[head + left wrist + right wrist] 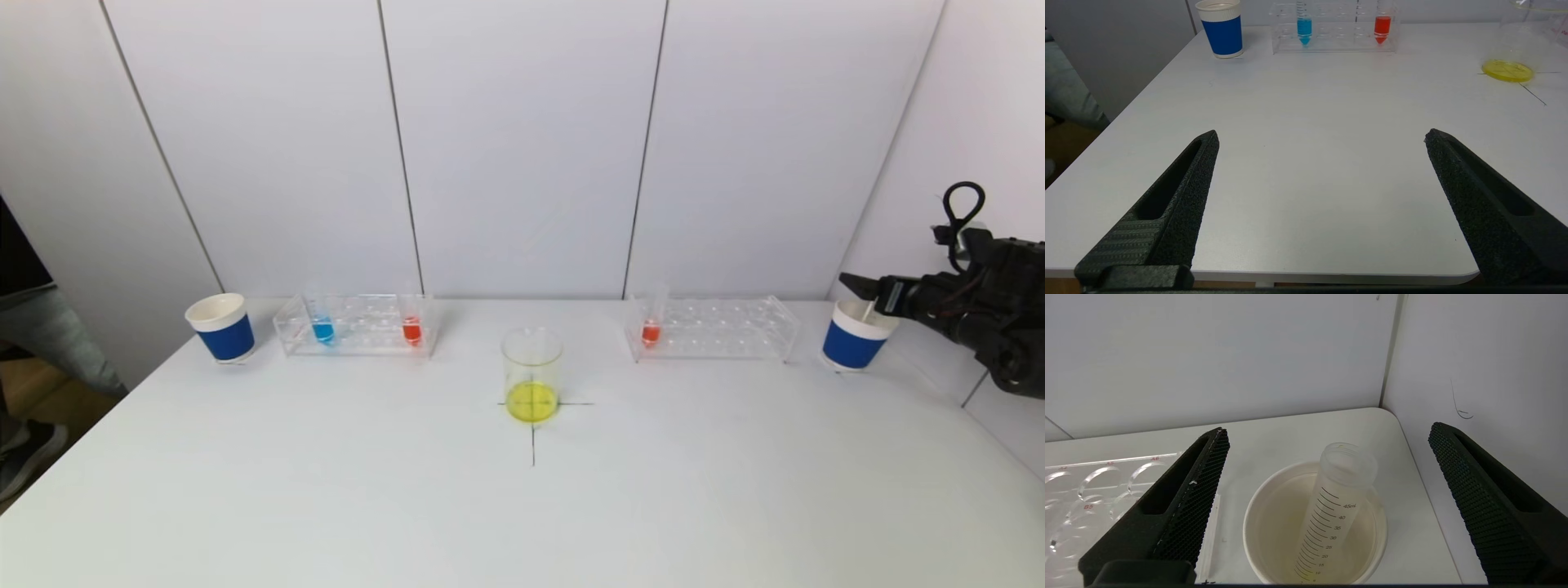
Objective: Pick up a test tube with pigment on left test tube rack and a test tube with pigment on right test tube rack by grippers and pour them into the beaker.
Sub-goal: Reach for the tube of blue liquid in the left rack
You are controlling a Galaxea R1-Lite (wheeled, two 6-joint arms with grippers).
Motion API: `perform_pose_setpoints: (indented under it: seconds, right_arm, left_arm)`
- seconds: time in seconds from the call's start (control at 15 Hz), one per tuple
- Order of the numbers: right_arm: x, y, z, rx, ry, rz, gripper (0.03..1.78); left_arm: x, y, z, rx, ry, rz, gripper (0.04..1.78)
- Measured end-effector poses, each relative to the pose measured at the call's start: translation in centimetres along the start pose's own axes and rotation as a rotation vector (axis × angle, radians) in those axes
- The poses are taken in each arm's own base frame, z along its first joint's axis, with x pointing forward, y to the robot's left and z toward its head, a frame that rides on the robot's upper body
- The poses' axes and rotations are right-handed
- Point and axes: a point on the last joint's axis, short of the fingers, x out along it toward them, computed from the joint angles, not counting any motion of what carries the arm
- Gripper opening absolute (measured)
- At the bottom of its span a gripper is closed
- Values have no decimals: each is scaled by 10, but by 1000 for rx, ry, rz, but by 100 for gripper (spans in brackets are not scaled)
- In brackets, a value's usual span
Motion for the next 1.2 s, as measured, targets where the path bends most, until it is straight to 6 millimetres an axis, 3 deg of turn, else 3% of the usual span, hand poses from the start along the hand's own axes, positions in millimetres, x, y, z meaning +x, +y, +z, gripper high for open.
perform_pose_setpoints:
  seconds: [0.27, 0.6, 0.8, 1.2]
  right_arm:
    - [-27, 29, 22, 15, -27, 49, 177]
    - [-92, 91, 49, 3, -68, 137, 177]
    - [-135, 117, 57, -10, -103, 173, 177]
    - [-222, 131, 50, -22, -154, 233, 177]
  left_arm:
    - [0, 0, 0, 0, 0, 1, 176]
    - [0, 0, 0, 0, 0, 0, 176]
    - [0, 0, 0, 0, 0, 0, 176]
    - [0, 0, 0, 0, 0, -1, 176]
